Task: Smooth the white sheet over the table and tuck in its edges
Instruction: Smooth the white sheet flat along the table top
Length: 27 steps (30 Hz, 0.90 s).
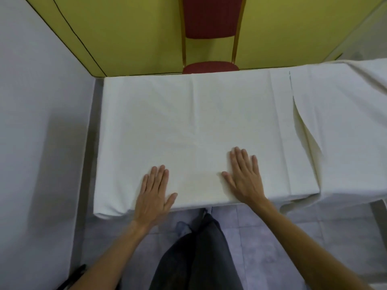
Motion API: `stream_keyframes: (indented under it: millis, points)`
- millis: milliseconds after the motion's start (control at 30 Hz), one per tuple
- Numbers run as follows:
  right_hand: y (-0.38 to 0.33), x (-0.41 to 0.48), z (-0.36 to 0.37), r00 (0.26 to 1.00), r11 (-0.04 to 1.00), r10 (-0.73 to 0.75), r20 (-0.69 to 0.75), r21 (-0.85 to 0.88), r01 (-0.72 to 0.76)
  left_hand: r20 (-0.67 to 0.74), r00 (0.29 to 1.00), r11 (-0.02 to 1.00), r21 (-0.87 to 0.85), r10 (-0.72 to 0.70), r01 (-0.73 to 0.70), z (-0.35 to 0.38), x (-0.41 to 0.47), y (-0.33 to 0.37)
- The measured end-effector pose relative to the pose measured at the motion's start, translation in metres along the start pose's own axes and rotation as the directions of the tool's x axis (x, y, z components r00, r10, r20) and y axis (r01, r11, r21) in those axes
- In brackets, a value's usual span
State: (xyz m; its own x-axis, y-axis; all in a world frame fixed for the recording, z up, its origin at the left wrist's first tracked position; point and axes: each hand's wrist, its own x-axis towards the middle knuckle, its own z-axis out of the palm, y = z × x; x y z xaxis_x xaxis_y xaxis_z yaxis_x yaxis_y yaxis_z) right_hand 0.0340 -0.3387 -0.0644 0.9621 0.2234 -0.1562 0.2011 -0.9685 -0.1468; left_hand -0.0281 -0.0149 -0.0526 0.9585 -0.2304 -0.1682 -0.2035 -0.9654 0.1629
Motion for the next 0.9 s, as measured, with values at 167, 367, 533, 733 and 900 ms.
stream_keyframes:
  millis: [167,367,533,733,900]
  points:
    - [0.074,-0.010,-0.017,0.989,0.989,0.148,0.002,0.005,-0.148,0.018,0.988,0.988,0.022,-0.156,0.155,-0.015,-0.028,-0.082]
    - [0.089,-0.004,-0.020,0.979,0.978,0.200,0.045,0.049,-0.202,0.046,0.985,0.986,-0.006,-0.167,0.168,-0.021,-0.031,-0.100]
    - [0.072,0.018,-0.038,0.959,0.946,0.279,0.049,0.160,-0.284,-0.006,0.967,0.958,-0.138,-0.254,0.251,-0.031,-0.009,-0.088]
    - [-0.031,0.174,-0.055,0.997,0.957,0.070,-0.032,0.285,-0.058,-0.091,0.992,0.983,-0.168,-0.092,0.076,-0.051,0.176,-0.049]
    - [-0.055,0.272,-0.051,0.991,0.984,-0.122,0.051,0.138,0.114,-0.026,0.995,0.993,-0.064,-0.101,0.099,-0.053,0.283,-0.035]
